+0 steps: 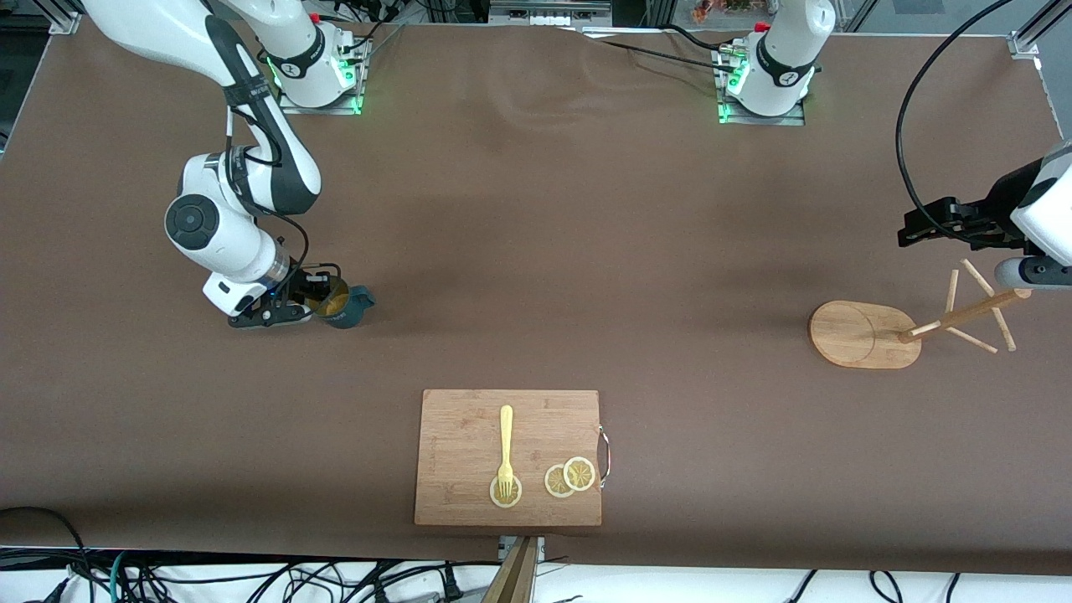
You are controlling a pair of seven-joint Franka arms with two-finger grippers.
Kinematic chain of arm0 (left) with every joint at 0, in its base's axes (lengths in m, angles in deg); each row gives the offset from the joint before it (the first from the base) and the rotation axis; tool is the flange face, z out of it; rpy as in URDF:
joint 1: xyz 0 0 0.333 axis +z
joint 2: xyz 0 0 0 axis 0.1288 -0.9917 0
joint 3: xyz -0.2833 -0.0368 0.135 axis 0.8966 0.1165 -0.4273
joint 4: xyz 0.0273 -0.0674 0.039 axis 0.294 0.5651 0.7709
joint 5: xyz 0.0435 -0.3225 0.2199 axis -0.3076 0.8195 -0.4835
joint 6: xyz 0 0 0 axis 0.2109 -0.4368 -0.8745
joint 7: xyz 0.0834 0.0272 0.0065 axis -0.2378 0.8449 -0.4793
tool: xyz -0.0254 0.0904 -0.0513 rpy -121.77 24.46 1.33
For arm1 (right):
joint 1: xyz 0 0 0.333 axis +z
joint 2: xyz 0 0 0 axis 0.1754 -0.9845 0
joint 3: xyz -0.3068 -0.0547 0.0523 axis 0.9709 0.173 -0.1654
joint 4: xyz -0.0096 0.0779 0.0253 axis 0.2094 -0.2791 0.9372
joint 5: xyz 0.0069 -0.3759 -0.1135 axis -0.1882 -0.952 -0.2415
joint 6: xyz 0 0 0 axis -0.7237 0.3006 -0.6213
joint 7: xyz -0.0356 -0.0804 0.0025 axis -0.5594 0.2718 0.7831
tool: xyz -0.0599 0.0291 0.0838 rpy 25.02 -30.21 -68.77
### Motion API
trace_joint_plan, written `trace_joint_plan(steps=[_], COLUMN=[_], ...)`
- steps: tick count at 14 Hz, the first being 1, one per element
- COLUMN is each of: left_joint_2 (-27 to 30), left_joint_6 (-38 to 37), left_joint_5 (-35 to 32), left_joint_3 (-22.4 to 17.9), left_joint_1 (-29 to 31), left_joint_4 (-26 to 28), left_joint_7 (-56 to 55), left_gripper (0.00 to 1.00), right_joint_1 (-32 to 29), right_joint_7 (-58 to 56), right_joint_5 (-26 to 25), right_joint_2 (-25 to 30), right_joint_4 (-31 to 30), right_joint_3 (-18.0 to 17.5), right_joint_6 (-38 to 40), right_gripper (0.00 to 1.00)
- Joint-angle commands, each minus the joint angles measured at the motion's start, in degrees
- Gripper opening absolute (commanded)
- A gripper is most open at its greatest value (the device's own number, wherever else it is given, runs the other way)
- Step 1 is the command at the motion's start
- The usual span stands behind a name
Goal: Pass cup and hang on rack
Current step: 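Close the right gripper on the teal mug's rim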
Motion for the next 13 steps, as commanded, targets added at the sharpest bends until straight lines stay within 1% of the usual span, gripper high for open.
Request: trace_joint_plan(steps=[1,2,4,7,8,9,10,11,13], left_joint_2=[-0.8,-0.8,-0.8,-0.8,-0.8,-0.8,-0.8,-0.8,-0.8], left_joint_6=[-0.8,-0.8,-0.8,-0.8,-0.8,-0.8,-0.8,-0.8,-0.8], left_joint_5=[0.6,0.6,0.6,0.6,0.6,0.6,0.6,0.6,0.6], left_joint_3=[0.1,0.1,0.1,0.1,0.1,0.1,0.1,0.1,0.1], left_joint_1=[0.4,0.4,0.4,0.4,0.4,0.4,0.4,0.4,0.4], left_joint_4=[-1.8,-1.8,-1.8,-1.8,-1.8,-1.8,-1.8,-1.8,-1.8], left_joint_7=[0.9,0.9,0.9,0.9,0.9,0.9,0.9,0.9,0.9], left_gripper=[1.00,1.00,1.00,1.00,1.00,1.00,1.00,1.00,1.00], right_joint_1=[0.1,0.1,0.1,0.2,0.2,0.2,0.4,1.1,4.0], right_joint_7=[0.4,0.3,0.7,0.5,0.5,0.6,3.1,7.7,17.6], right_joint_5=[0.4,0.5,0.4,0.4,0.4,0.7,2.0,3.5,3.8], right_joint_2=[-0.9,-0.9,-0.8,-0.6,-0.1,0.0,-0.1,-0.3,-0.8], right_joint_4=[0.5,0.5,0.6,0.6,0.9,2.8,5.5,8.6,14.0], right_joint_3=[-0.1,-0.1,-0.2,-0.6,-1.4,-3.0,-4.1,-5.3,-6.2], right_joint_6=[-0.1,0.1,0.3,0.5,1.2,3.7,7.3,10.8,16.6], right_gripper=[0.28,0.17,0.02,0.00,0.00,0.00,0.00,0.00,0.00])
